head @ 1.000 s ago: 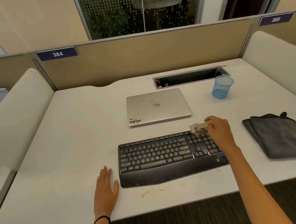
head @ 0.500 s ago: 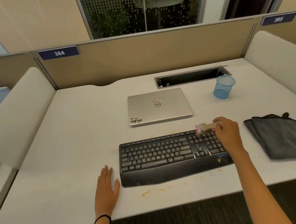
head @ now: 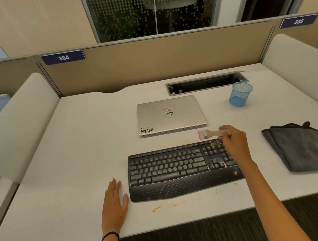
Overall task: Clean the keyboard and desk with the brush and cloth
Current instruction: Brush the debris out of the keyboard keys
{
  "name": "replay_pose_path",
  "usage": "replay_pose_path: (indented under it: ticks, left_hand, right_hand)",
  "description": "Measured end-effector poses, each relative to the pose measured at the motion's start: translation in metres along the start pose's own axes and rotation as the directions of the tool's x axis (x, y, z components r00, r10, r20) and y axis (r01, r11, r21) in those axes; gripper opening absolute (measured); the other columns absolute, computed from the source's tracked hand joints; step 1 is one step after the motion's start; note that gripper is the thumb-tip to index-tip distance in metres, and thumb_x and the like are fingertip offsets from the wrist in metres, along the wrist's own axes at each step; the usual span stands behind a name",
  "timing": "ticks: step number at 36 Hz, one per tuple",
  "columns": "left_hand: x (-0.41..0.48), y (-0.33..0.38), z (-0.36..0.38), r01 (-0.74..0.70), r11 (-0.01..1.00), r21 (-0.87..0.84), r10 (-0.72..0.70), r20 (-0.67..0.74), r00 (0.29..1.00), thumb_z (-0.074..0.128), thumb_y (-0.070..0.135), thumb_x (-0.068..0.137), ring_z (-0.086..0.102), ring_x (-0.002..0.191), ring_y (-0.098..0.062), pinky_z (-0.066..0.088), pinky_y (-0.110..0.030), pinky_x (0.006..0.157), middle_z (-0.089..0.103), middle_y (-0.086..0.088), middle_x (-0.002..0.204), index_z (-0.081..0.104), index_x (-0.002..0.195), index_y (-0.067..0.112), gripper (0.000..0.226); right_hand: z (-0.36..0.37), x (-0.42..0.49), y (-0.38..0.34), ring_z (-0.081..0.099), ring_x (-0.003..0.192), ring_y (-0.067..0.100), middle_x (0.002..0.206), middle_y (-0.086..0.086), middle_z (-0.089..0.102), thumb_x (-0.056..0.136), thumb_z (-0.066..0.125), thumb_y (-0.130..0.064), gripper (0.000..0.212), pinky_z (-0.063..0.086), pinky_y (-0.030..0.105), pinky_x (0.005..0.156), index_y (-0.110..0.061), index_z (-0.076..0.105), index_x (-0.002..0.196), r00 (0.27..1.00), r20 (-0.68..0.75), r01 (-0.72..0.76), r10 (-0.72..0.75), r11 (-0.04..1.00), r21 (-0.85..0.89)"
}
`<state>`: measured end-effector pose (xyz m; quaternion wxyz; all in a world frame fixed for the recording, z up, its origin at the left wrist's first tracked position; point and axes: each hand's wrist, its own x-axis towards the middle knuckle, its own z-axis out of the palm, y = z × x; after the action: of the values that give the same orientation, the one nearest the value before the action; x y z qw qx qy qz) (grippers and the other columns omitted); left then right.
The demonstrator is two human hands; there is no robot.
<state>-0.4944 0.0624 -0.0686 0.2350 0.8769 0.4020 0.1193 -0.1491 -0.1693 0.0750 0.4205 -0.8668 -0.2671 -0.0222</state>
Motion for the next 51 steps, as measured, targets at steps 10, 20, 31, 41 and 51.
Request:
replay_pose_path:
  ticks: [10, 20, 31, 41, 51]
  left_hand:
    - [0.000, 0.000, 0.000, 0.005, 1.000, -0.002, -0.005, 0.006, 1.000, 0.049, 0.025, 0.096, 0.002, 0.140, -0.005, 0.004, -0.029, 0.116, 0.008, 0.004, 0.155, 0.021, 0.149, 0.014, 0.061]
    - [0.000, -0.002, 0.001, 0.013, 1.000, -0.006, -0.013, 0.005, 1.000, 0.049, 0.025, 0.096, 0.002, 0.140, -0.005, 0.005, -0.030, 0.117, 0.007, 0.007, 0.154, 0.021, 0.149, 0.014, 0.061]
    - [0.000, -0.003, 0.001, 0.002, 1.000, -0.013, -0.002, -0.004, 1.000, 0.040, 0.038, 0.095, 0.003, 0.141, -0.005, 0.006, -0.031, 0.117, 0.009, 0.005, 0.156, 0.022, 0.148, 0.016, 0.060]
    - [0.000, 0.001, 0.000, 0.028, 1.000, -0.013, -0.027, 0.013, 1.000, 0.047, 0.028, 0.096, 0.000, 0.141, -0.004, 0.002, -0.027, 0.116, 0.005, 0.008, 0.154, 0.020, 0.149, 0.016, 0.061]
    - [0.000, 0.001, -0.002, 0.038, 0.999, -0.003, -0.038, 0.031, 0.999, 0.046, 0.028, 0.097, -0.001, 0.141, -0.004, 0.001, -0.026, 0.116, 0.005, 0.008, 0.155, 0.020, 0.149, 0.017, 0.060]
  right_hand:
    - [0.011, 0.001, 0.017, 0.061, 0.088, 0.027, 0.099, 0.013, 0.067, 0.093, 0.041, -0.007, 0.025, 0.053, 0.038, 0.073, -0.010, 0.062, 0.106, 0.989, 0.123, -0.063, 0.088, 0.979, -0.195]
    - [-0.013, 0.020, 0.023, 0.061, 0.088, 0.031, 0.097, 0.016, 0.062, 0.093, 0.038, -0.007, 0.023, 0.054, 0.046, 0.075, -0.011, 0.057, 0.104, 0.987, -0.060, -0.154, 0.150, 0.986, -0.069]
    - [-0.007, 0.030, 0.019, 0.065, 0.077, 0.024, 0.092, 0.016, 0.064, 0.091, 0.041, 0.001, 0.021, 0.056, 0.024, 0.064, -0.003, 0.062, 0.093, 0.982, 0.169, -0.076, 0.086, 0.995, -0.068]
    - [-0.029, 0.044, 0.022, 0.060, 0.072, 0.027, 0.089, 0.022, 0.064, 0.088, 0.041, 0.007, 0.021, 0.047, 0.026, 0.060, 0.002, 0.061, 0.094, 0.992, 0.102, -0.062, 0.076, 0.989, -0.137]
    - [-0.031, 0.053, 0.020, 0.061, 0.073, 0.025, 0.085, 0.017, 0.065, 0.089, 0.043, 0.008, 0.022, 0.051, 0.037, 0.066, -0.004, 0.062, 0.093, 0.978, 0.204, 0.074, -0.029, 0.973, -0.216]
